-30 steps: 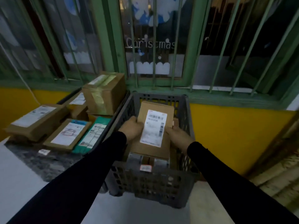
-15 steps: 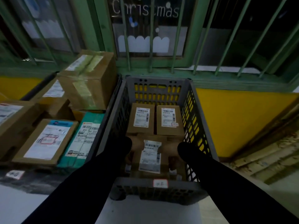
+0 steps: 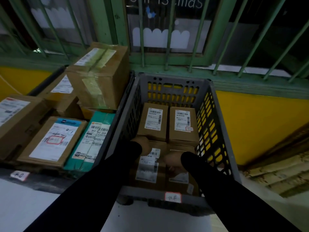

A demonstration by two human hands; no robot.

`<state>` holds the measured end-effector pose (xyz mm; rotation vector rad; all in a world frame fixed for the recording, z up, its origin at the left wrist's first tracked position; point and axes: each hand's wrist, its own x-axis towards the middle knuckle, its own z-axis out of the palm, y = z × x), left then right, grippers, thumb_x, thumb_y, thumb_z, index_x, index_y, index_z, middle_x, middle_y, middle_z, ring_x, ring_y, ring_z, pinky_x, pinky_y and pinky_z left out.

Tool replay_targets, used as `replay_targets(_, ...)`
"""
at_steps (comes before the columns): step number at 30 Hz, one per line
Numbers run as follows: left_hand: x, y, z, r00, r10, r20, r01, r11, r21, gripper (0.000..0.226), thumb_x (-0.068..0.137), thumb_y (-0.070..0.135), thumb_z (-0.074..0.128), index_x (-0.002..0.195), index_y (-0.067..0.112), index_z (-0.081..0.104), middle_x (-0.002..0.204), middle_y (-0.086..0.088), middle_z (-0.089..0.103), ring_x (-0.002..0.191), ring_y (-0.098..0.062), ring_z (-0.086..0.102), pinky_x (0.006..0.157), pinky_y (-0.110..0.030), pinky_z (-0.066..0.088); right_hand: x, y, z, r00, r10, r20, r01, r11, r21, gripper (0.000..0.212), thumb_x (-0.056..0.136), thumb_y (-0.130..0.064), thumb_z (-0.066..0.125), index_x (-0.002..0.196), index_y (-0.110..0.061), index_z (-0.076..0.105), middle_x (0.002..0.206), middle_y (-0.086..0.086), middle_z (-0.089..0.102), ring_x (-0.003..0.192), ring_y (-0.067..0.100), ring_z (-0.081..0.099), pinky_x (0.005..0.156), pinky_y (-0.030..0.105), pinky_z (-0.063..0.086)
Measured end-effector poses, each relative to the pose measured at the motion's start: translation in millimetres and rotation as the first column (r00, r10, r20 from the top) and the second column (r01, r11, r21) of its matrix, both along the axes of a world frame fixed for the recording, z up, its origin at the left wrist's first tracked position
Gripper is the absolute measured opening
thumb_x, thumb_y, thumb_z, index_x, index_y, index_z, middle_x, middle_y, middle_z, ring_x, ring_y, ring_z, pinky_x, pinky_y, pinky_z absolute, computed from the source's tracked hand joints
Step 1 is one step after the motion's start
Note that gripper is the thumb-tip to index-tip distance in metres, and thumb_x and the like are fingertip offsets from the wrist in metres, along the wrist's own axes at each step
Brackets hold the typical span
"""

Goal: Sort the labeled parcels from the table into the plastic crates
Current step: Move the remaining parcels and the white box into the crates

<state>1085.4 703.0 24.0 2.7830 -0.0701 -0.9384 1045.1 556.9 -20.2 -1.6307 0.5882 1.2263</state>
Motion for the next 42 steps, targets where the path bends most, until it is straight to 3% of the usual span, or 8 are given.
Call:
replay_targets(3,6.8,5.7,-4.8,0.999,-0.045,0.002,0.045,0.997,-0.058,0.032,0.101,0.011,0.04,0.126,-0.002,0.054,0.134,-0.017,0.055,0.121,-0.029,0.054,0.092,-0.027,0.043,4.0,2.8,-0.4,0.999,0.008,0.039,-0.01,0.999,0.046,0.01,0.095,-0.024,0.06,0.089,-0.021,0.053,0.077,-0.001,0.044,0.065,0.013,0.042,0.076,0.029,0.047)
replay_targets(9,1.1,13.0,0.1,0.993,-0.113,-0.013,0.111,0.988,-0.103,0.029,0.099,0.011,0.042,0.12,0.0,0.058,0.131,-0.016,0.057,0.104,-0.023,0.055,0.092,-0.029,0.045,1.2,7.1,1.2,0.994,0.11,0.024,-0.11,0.994,-0.003,0.017,0.098,-0.022,0.056,0.082,-0.02,0.053,0.076,0.0,0.049,0.067,0.013,0.047,0.066,0.025,0.045)
replay_targets(13,-2.5,15.0,11.3,0.996,-0.093,0.02,0.095,0.981,-0.17,0.024,0.098,0.007,0.04,0.077,0.013,0.05,0.123,-0.014,0.061,0.093,-0.021,0.053,0.074,-0.026,0.045,-0.1,1.3,19.9,0.989,0.081,0.125,-0.067,0.992,-0.11,0.017,0.102,-0.017,0.048,0.09,-0.014,0.059,0.082,0.002,0.055,0.067,0.013,0.051,0.065,0.023,0.048)
replay_targets(16,-4.8,13.8,31.3,0.996,0.039,0.08,-0.003,0.916,-0.4,0.026,0.099,0.013,0.043,0.115,0.008,0.063,0.125,-0.011,0.061,0.102,-0.025,0.06,0.088,-0.031,0.051,2.3,-8.4,53.9,0.929,-0.052,0.366,0.118,0.98,-0.159,0.026,0.103,-0.028,0.048,0.109,-0.01,0.065,0.085,0.006,0.06,0.067,0.015,0.056,0.061,0.024,0.05)
replay_targets(20,-10.0,3.2,71.8,0.948,0.148,0.283,0.068,0.772,-0.631,0.037,0.104,0.019,0.04,0.14,0.018,0.051,0.121,-0.007,0.061,0.102,-0.025,0.06,0.079,-0.026,0.046,-6.9,-29.7,106.7,0.62,-0.468,0.63,0.521,0.846,0.115,0.031,0.104,-0.036,0.046,0.126,-0.017,0.055,0.114,0.009,0.065,0.097,0.023,0.067,0.079,0.033,0.056)
replay_targets(22,-14.0,-6.1,91.2,0.932,0.191,0.307,0.11,0.659,-0.744,0.037,0.105,0.022,0.041,0.141,0.016,0.049,0.134,-0.004,0.056,0.118,-0.021,0.055,0.093,-0.023,0.041,-23.7,-43.8,129.8,0.379,-0.621,0.687,0.641,0.711,0.289,0.043,0.102,-0.043,0.047,0.136,-0.016,0.05,0.122,0.006,0.063,0.101,0.022,0.066,0.087,0.037,0.054)
replay_targets(27,-39.6,-43.3,129.5,0.958,0.223,0.179,0.099,0.329,-0.939,0.036,0.104,0.025,0.046,0.138,0.015,0.053,0.141,0.0,0.052,0.125,-0.015,0.052,0.106,-0.031,0.04,-100.2,-80.2,178.2,0.001,-0.66,0.751,0.693,0.542,0.475,0.037,0.104,-0.043,0.038,0.126,-0.018,0.054,0.123,0.007,0.062,0.106,0.025,0.066,0.09,0.038,0.053)
replay_targets(42,-324.4,-255.9,185.8,0.957,-0.258,0.134,0.134,-0.019,-0.991,0.032,0.104,0.025,0.043,0.134,0.019,0.056,0.13,0.0,0.061,0.118,-0.013,0.059,0.108,-0.036,0.043,-461.6,-228.2,194.9,-0.435,-0.478,0.764,0.787,0.211,0.58,0.032,0.106,-0.04,0.032,0.119,-0.022,0.055,0.112,0.005,0.061,0.094,0.021,0.064,0.089,0.038,0.052)
